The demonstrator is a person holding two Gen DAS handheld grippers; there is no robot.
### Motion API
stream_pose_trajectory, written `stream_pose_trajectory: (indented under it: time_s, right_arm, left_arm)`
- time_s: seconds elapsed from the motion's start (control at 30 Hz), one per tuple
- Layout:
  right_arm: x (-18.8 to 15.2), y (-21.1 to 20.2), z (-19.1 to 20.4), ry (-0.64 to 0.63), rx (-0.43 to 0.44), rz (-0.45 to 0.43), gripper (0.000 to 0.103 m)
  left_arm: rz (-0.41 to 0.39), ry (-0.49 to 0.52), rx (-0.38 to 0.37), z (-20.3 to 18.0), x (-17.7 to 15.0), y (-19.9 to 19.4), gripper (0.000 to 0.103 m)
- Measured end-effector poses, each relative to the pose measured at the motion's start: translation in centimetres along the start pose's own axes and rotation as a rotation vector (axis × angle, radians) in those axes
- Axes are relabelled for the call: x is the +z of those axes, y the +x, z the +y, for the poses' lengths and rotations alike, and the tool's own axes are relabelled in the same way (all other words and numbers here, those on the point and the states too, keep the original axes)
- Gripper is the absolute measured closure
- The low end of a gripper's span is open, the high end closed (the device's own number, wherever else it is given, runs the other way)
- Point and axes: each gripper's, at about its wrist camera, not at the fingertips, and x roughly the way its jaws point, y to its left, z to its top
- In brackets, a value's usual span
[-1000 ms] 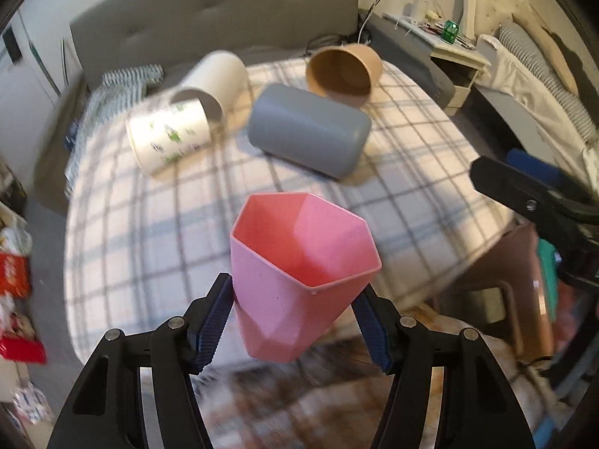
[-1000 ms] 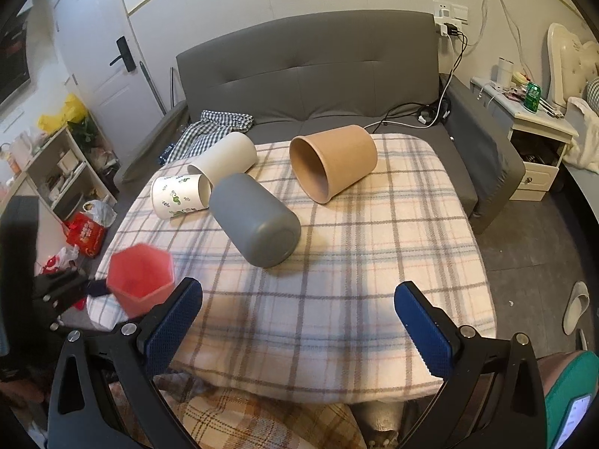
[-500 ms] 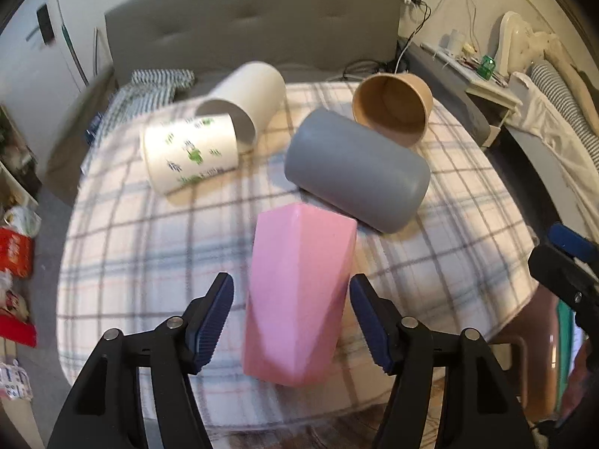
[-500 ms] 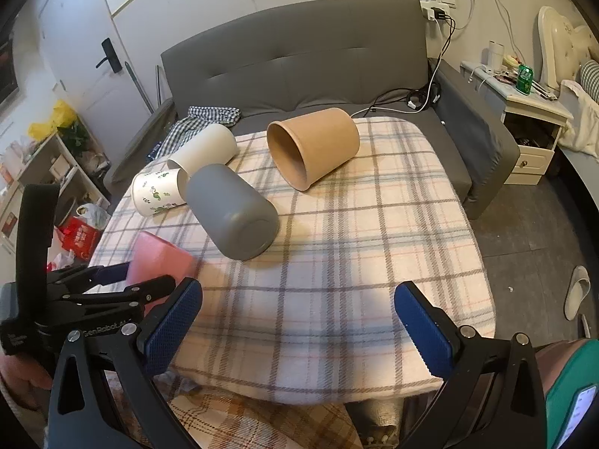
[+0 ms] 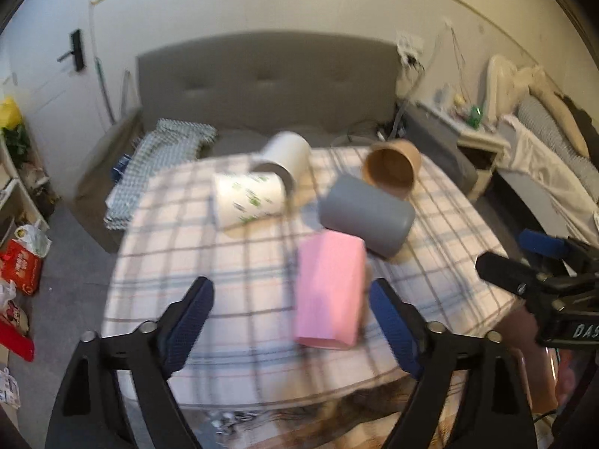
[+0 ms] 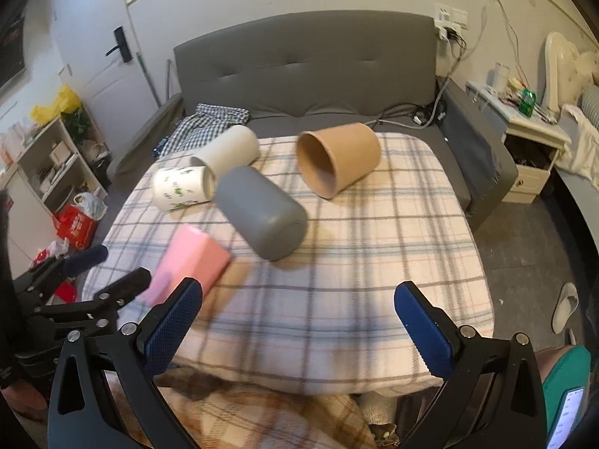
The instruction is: Flip cup upside down
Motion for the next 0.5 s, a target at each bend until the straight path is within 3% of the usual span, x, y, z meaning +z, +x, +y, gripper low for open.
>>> stream_pose_trajectory:
  time_s: [0.33,0.5]
  right_arm:
    - [-0.4,-0.2,7.9,-0.053,0.028,-0.018,0.0]
    - [-1.8,-0.5,10.8,-0.006,0.052,-0.105,0.0]
  left_arm:
    - [-0.102,-0.14,0.085,7.8,-0.8,-3.7,0.009]
    - [-0.104,-0.177,0.116,10.2,-2.3,-3.5,0.009]
